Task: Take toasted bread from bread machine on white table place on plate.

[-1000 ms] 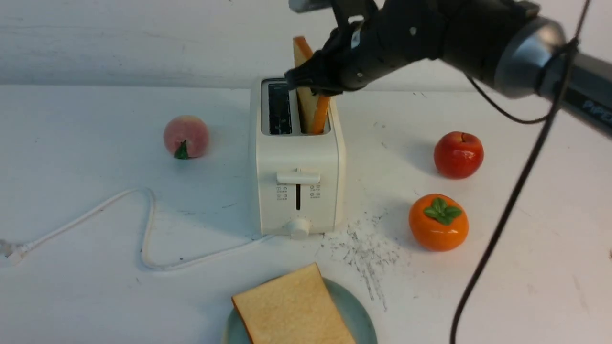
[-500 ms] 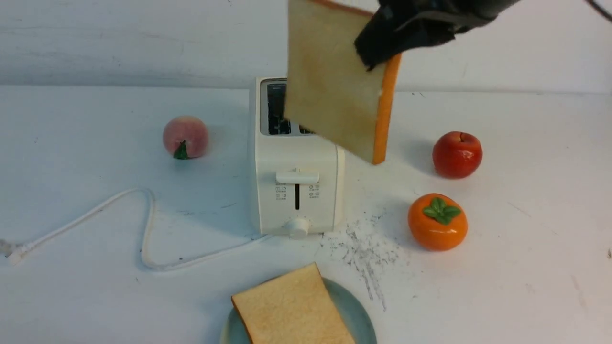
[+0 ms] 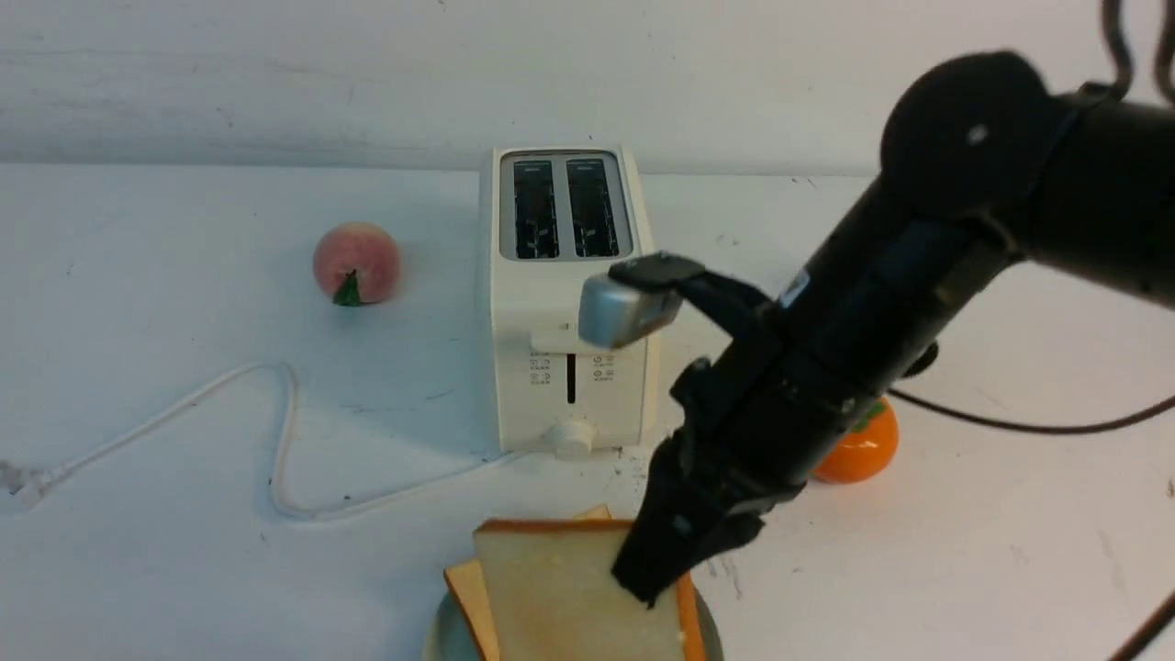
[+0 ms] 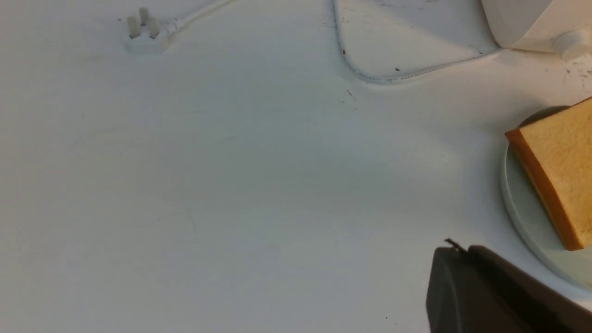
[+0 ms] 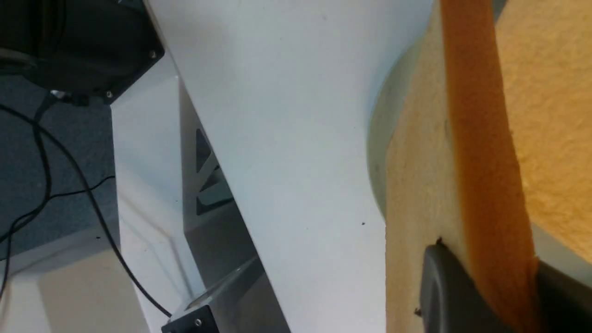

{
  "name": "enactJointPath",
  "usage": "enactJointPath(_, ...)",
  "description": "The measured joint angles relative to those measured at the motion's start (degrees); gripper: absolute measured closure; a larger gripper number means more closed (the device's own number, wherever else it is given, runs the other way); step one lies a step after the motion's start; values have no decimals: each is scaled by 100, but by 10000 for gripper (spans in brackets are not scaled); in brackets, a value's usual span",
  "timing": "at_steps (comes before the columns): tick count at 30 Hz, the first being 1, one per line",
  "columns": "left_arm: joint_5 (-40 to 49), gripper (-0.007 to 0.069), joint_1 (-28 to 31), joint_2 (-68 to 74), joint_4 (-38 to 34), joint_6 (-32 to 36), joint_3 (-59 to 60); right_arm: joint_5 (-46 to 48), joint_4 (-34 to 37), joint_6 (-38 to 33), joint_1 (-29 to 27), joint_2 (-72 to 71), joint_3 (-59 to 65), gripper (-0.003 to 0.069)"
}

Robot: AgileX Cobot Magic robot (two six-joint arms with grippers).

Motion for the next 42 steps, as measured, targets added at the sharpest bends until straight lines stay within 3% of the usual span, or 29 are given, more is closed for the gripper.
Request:
enactJointPath(13,15,638,0,0,0,0,0,-700,383,-103,0,604,24,524)
enactJointPath(22,111,638,0,0,0,0,0,-957,-275,-98,0,614,24,271)
enactJointPath(26,111,638,0,0,0,0,0,-1334,-944,318,0,614,24,137)
enactJointPath(30,111,638,0,0,0,0,0,-1385,-1629,637,0,614,-157,81)
enactJointPath(35,111,638,0,0,0,0,0,-759,-2445,1384,0,603,-780,106)
enactJointPath(38,111,638,0,0,0,0,0,-149,-3373,2537,0,303,-1481,241)
enactJointPath(39,111,638,0,0,0,0,0,-139,-3430,2599,0,272,-1481,253)
enactJointPath(40,111,638,0,0,0,0,0,-79,-3903,3135,0,-19,-1712,372)
enactJointPath(42,111,638,0,0,0,0,0,-49,-4440,3544,0,-450,-1807,494)
